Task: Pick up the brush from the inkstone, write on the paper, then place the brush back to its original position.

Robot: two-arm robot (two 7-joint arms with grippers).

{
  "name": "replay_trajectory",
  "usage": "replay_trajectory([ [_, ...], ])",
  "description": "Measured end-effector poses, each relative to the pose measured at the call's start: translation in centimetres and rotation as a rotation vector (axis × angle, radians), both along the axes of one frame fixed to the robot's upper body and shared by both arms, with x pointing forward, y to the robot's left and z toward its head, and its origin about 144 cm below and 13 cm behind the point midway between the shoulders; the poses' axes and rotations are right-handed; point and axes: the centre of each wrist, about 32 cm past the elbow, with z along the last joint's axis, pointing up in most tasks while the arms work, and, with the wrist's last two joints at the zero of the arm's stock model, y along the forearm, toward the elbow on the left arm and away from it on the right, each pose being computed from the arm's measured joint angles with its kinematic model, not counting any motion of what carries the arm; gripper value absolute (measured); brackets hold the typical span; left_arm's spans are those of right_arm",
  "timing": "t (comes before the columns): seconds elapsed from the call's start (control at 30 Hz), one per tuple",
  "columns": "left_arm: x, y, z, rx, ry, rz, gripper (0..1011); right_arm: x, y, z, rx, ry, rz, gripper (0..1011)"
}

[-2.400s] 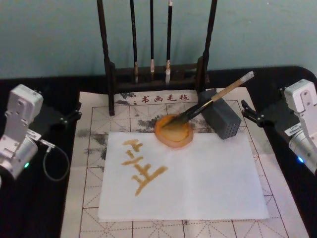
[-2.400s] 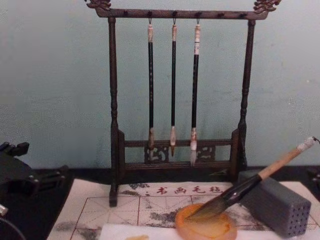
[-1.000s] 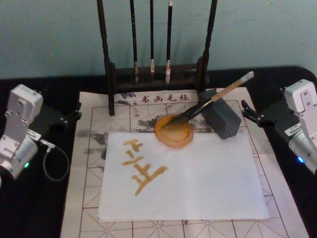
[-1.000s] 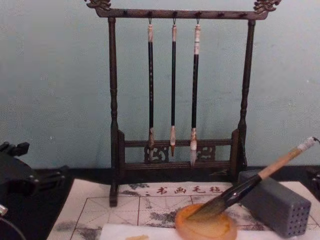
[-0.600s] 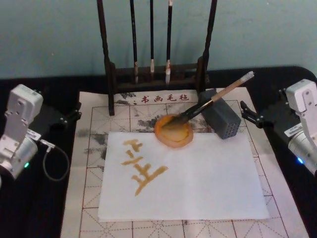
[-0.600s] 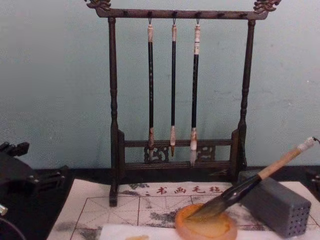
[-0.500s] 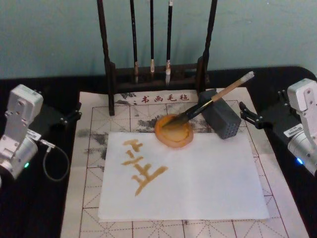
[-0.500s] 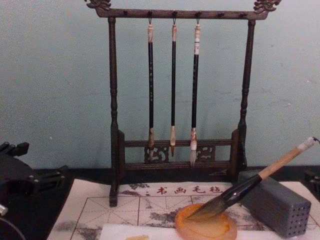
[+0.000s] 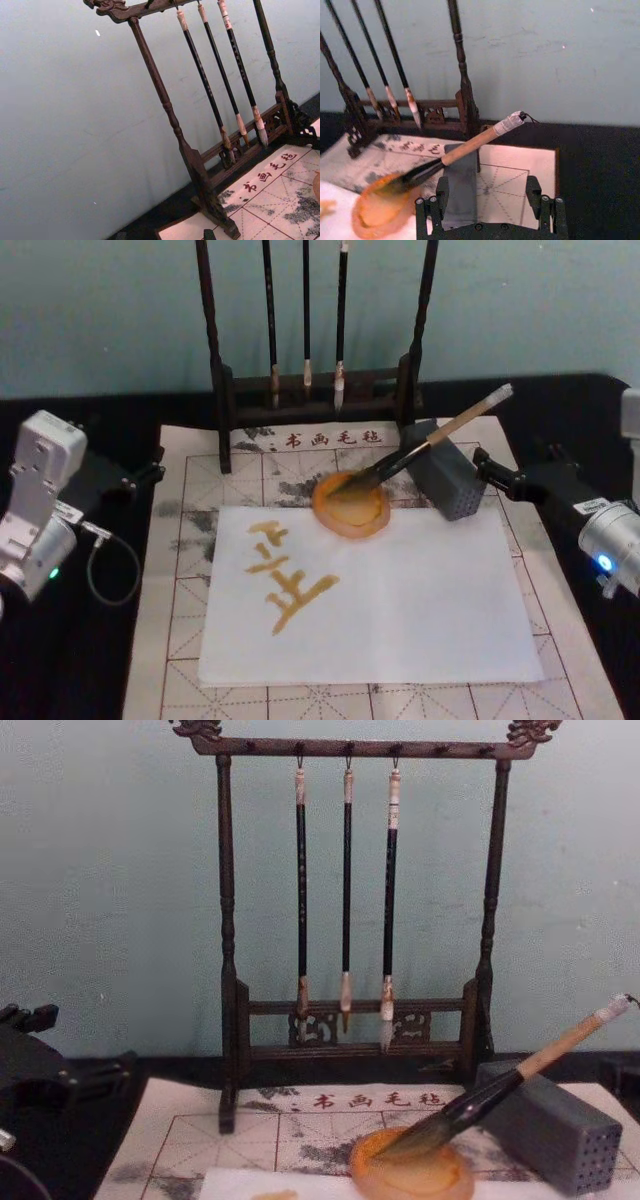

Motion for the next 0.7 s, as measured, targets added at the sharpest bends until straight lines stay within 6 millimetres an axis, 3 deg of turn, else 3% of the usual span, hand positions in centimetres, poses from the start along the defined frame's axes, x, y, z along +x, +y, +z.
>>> replay_trajectory([
  [0.7,0.0,0.0,0.0,0.0,0.0,0.0,1001,1.7,0.9,0.5,0.516,0.177,-0.051,1000],
])
